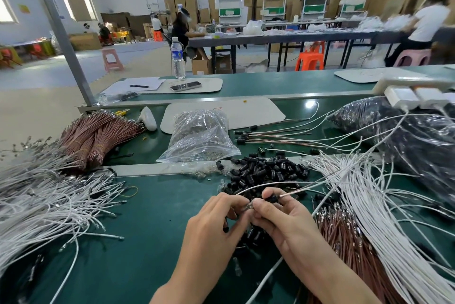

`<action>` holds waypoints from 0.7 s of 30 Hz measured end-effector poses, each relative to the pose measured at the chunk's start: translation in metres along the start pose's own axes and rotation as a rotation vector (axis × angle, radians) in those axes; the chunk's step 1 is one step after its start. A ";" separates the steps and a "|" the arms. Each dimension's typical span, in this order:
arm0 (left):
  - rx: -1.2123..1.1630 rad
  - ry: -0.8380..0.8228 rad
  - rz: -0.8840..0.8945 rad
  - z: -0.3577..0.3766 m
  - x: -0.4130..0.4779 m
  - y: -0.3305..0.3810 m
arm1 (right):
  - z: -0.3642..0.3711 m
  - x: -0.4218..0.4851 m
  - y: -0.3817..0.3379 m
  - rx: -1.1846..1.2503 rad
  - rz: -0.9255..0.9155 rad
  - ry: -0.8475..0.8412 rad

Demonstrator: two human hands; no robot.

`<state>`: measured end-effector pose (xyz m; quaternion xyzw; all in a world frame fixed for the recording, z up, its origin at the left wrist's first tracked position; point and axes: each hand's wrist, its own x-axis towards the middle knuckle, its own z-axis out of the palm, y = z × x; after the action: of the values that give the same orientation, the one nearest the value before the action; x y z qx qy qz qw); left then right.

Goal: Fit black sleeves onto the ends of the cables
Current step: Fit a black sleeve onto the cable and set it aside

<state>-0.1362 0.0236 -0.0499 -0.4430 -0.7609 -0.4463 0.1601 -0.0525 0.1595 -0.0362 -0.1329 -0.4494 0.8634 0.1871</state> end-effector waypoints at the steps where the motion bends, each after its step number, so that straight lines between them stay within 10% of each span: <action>1: -0.003 -0.003 0.001 0.000 0.000 0.000 | 0.000 -0.001 0.000 -0.008 0.002 0.001; 21: -0.235 -0.005 -0.183 0.002 -0.002 -0.006 | 0.005 -0.002 -0.005 -0.045 0.068 0.031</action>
<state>-0.1395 0.0234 -0.0556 -0.3886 -0.7410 -0.5439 0.0637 -0.0515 0.1570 -0.0291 -0.1657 -0.4608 0.8567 0.1618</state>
